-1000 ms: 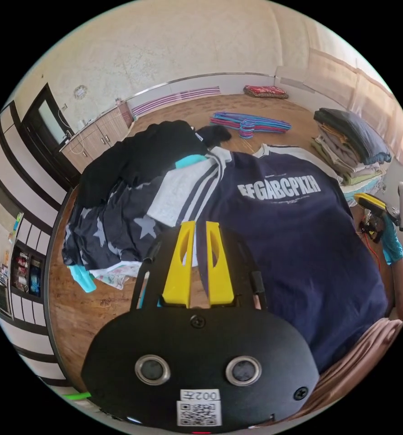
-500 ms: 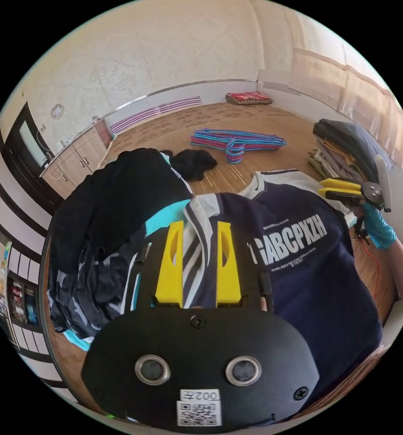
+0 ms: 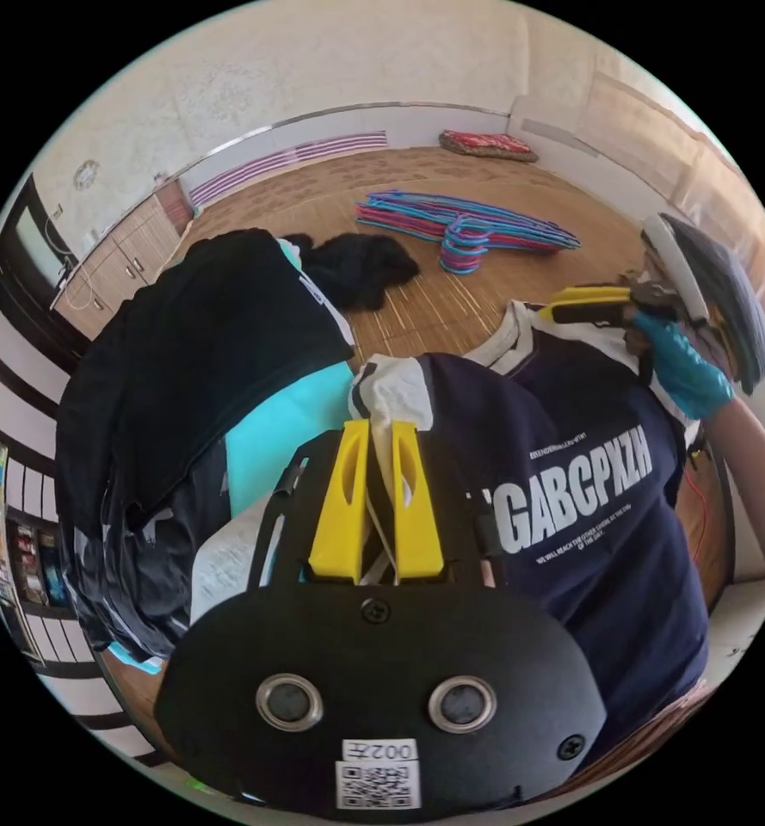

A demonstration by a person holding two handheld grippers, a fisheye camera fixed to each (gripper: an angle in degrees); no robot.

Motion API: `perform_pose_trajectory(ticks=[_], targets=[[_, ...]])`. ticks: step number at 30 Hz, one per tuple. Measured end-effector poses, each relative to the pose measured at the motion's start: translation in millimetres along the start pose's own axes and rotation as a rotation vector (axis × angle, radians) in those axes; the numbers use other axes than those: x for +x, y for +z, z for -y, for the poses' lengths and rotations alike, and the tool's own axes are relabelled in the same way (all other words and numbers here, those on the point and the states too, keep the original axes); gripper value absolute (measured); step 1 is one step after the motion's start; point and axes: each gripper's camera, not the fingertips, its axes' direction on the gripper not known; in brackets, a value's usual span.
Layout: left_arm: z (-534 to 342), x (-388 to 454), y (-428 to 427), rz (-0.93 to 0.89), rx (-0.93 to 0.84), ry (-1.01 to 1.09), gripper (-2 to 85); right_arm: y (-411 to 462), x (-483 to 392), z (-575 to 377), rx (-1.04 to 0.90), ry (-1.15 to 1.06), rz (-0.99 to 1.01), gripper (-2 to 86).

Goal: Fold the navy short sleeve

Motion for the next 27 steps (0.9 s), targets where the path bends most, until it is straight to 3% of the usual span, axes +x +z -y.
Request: perform_pose_trajectory(ticks=[9, 18, 21, 27], targets=[[-14, 26, -4, -0.064, -0.03, 0.166, 1.0, -2, 0, -6, 0.049, 0.005, -0.049, 0.5], [31, 25, -15, 0.24, 0.094, 0.123, 0.0, -47, -1, -8, 0.279, 0.027, -0.212, -0.3], [60, 14, 0, 0.295, 0.079, 0.088, 0.0, -40, 6, 2, 0.234, 0.062, -0.198, 0.3], [89, -6, 36, 0.204, -0.047, 0.024, 2.1, -31, 20, 5, 0.137, 0.031, -0.069, 5.8]])
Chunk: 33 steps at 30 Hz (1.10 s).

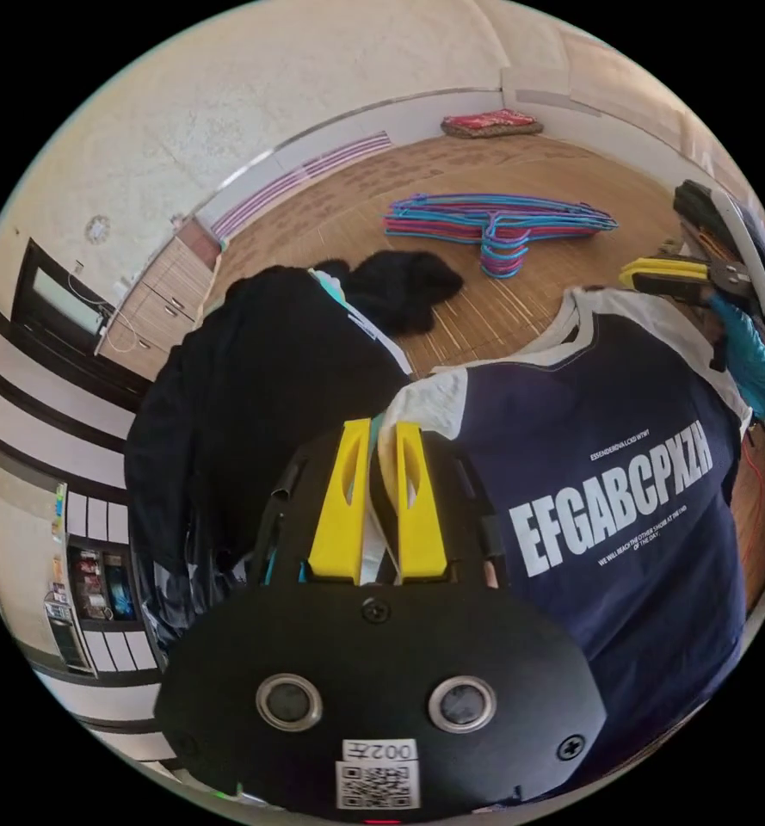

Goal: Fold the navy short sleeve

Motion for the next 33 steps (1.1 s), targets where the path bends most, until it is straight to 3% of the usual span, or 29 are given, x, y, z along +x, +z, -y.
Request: perform_pose_trajectory(ticks=[9, 17, 25, 33], targets=[[-11, -1, 10, -0.036, -0.036, 0.071, 4.0, 16, 10, -45, -0.153, -0.081, 0.039, 6.4], [1, -1, 38, 0.042, -0.104, 0.079, 4.0, 29, 13, -46, -0.135, -0.015, 0.003, 5.1], [27, -28, 11, -0.11, 0.093, -0.048, 0.1, 15, -12, -64, -0.107, -0.149, -0.066, 5.1], [95, -4, 83, -0.199, -0.027, 0.048, 2.7, -12, -32, -84, -0.057, -0.149, 0.044, 5.3]])
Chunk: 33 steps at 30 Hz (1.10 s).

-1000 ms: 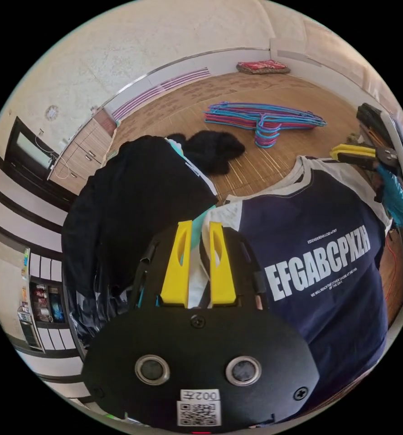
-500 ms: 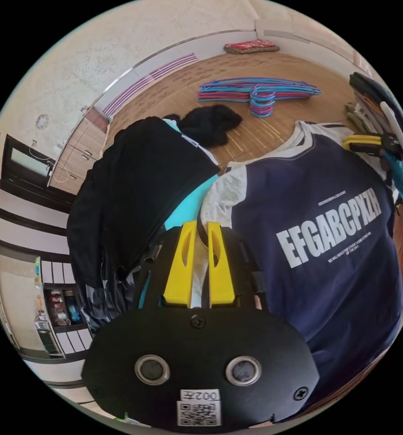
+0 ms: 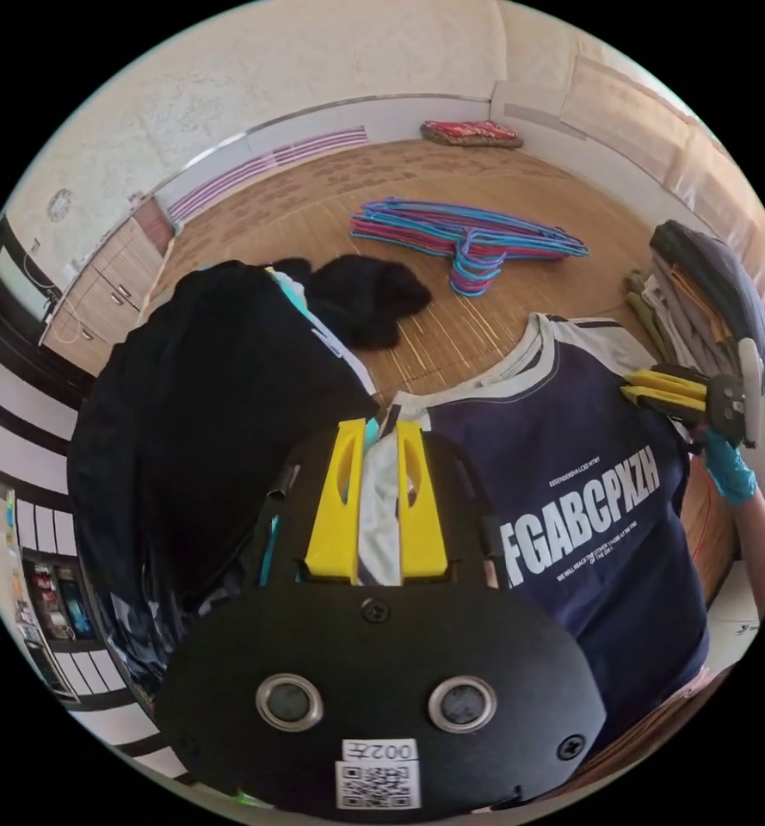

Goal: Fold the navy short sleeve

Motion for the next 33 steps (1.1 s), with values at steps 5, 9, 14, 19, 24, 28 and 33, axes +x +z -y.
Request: perform_pose_trajectory(ticks=[5, 9, 14, 19, 24, 28, 33], targets=[[25, 7, 49, -0.007, -0.13, 0.012, 3.9, -1, -13, -10, -0.036, -0.056, 0.071, 5.9], [29, 7, 66, -0.022, -0.166, -0.014, 3.7, 4, -17, -19, -0.046, -0.062, 0.08, 6.1], [32, 9, 72, -0.022, -0.187, -0.024, 2.0, 6, -16, -23, -0.034, -0.032, 0.069, 5.7], [28, 28, 46, 0.135, -0.04, -0.009, -0.7, 5, -18, -29, -0.019, -0.025, 0.05, 5.5], [37, 47, 13, 0.281, 0.11, 0.057, -1.0, 4, -15, -34, -0.005, 0.011, 0.061, 5.3], [52, 56, 27, 0.318, 0.028, 0.134, -1.0, 3, -15, -38, 0.007, 0.026, 0.053, 5.2], [50, 47, 48, 0.271, -0.047, 0.106, -0.8, 2, -13, -41, 0.018, 0.037, 0.067, 5.2]])
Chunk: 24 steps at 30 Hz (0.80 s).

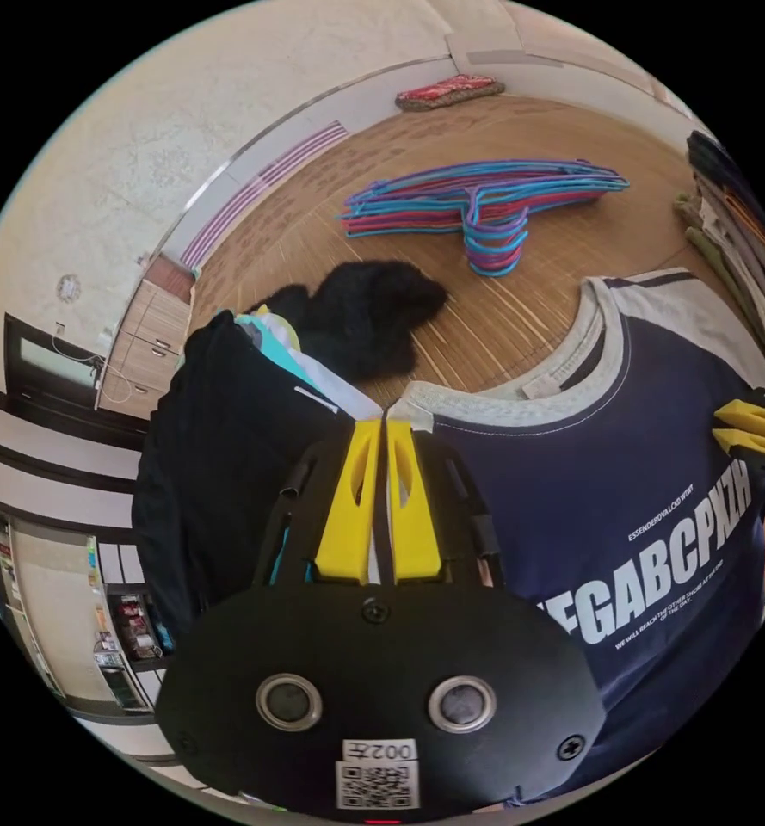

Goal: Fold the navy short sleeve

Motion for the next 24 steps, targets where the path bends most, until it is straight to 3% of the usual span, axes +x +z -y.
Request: perform_pose_trajectory(ticks=[6, 15, 24], targets=[[-22, -22, -20, -0.121, 0.066, -0.062, 2.0, -12, 13, 6, 0.044, 0.034, 0.009, 6.0], [-63, -24, -30, -0.107, 0.019, 0.022, 6.2, 13, 54, 67, 0.038, 0.121, -0.022, 8.6], [-75, -28, -18, -0.055, -0.039, 0.06, 0.4, 55, 44, 112, -0.06, 0.099, -0.158, 5.9]])
